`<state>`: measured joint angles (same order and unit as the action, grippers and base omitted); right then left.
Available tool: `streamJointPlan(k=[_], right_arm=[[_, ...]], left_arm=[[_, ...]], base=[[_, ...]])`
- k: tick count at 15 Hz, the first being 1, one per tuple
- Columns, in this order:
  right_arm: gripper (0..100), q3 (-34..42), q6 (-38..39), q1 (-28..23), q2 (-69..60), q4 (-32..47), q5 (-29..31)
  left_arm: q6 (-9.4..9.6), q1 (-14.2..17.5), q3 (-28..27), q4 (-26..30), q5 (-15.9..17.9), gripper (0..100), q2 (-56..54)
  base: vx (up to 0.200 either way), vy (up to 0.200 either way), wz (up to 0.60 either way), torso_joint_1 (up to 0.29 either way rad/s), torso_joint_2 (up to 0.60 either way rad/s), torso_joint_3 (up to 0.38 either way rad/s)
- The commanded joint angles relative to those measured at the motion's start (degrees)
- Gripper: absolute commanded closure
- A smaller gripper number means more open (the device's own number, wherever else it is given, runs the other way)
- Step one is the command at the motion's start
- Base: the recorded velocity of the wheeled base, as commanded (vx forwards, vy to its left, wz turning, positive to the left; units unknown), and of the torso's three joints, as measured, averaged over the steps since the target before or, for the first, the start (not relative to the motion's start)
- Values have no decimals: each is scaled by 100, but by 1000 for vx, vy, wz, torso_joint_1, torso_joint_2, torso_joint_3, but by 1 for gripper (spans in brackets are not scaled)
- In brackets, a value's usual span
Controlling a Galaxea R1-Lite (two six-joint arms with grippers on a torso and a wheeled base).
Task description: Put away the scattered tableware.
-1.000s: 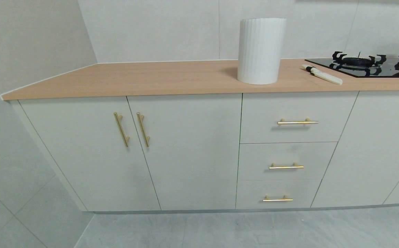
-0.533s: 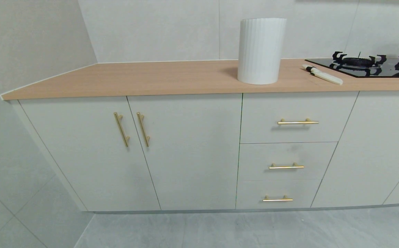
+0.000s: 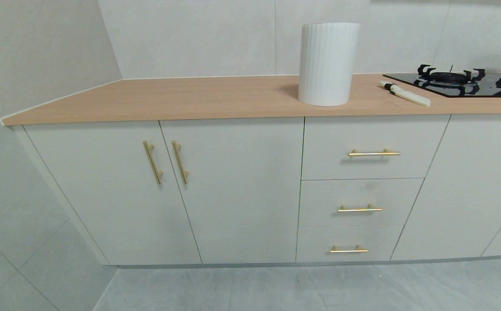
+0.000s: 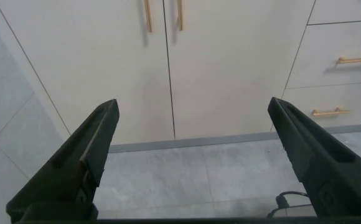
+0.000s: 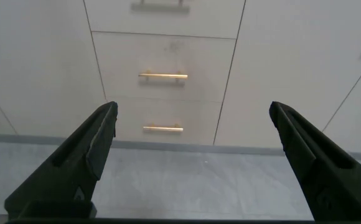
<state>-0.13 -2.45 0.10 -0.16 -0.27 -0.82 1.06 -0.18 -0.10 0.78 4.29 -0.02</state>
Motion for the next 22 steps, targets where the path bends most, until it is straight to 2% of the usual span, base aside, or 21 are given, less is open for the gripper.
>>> streamJointPlan(k=[1,11,22], right_arm=[[0,13,69,-1,16,27,-6],[0,13,140,-1,16,27,38],[0,13,131,-10,16,27,38]], left_arm=[[-1,1,1,1,2,0,2],[26,1,1,1,10,0,2],[8,1,1,1,10,0,2]], base=[[0,0,0,0,0,0],[0,0,0,0,0,0],[200,0,0,3,1,1]])
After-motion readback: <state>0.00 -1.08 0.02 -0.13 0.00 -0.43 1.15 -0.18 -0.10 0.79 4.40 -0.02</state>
